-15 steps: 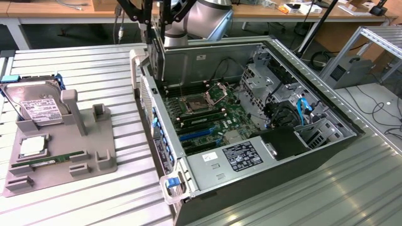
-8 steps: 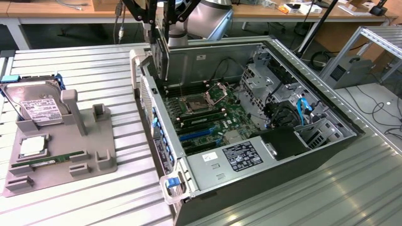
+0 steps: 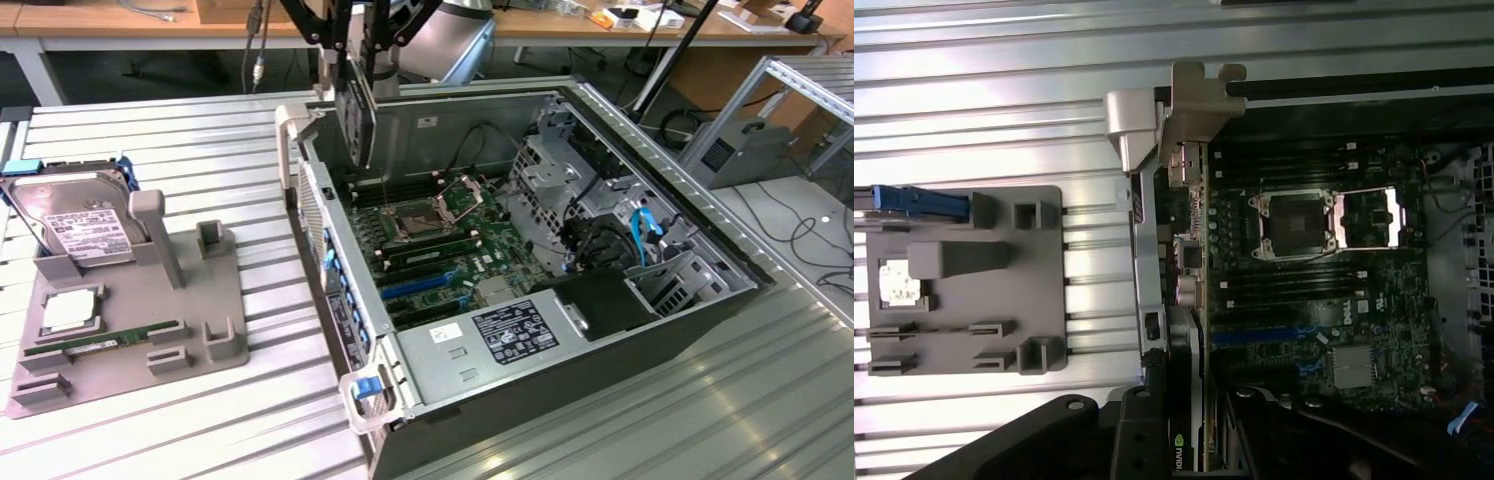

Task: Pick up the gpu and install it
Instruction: 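Pick up the gpu and move the gpu toward the slot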

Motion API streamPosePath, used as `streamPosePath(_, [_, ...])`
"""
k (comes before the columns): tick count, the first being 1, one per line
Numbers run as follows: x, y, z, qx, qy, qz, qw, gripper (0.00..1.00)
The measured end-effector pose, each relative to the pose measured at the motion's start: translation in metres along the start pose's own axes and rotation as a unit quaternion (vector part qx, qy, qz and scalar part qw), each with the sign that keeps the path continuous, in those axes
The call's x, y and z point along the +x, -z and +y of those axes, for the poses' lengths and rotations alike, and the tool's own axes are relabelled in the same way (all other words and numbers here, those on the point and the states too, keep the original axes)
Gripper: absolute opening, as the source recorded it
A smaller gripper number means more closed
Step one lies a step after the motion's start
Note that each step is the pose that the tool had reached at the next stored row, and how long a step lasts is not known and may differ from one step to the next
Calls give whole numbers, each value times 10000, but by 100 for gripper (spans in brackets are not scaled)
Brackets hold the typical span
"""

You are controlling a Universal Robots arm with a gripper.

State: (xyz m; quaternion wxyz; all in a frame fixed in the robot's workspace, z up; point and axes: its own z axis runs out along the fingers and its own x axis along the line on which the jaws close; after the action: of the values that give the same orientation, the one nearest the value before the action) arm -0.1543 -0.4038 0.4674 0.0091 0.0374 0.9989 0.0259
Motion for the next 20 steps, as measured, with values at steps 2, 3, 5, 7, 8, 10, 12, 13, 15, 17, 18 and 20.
streamPosePath(2, [-24,-1,2,0,0,0,10000,27])
streamPosePath(3, [-33,-1,2,0,0,0,10000,27])
streamPosePath(5, [-54,-1,4,0,0,1,10000,27])
streamPosePath(7, [-76,-2,6,0,-1,2,10000,27])
streamPosePath(8, [-92,-3,7,-1,0,2,10000,27])
streamPosePath(10, [-126,-3,9,0,0,4,10000,27])
streamPosePath(12, [-143,-3,10,0,0,5,10000,27])
streamPosePath(13, [-153,-3,11,0,0,5,10000,27])
streamPosePath(15, [-176,-4,13,0,-1,5,10000,27])
streamPosePath(17, [-191,-4,14,0,-1,6,10000,27])
streamPosePath(18, [-202,-4,15,0,-1,6,10000,27])
streamPosePath(20, [-222,-5,16,0,-1,7,10000,27])
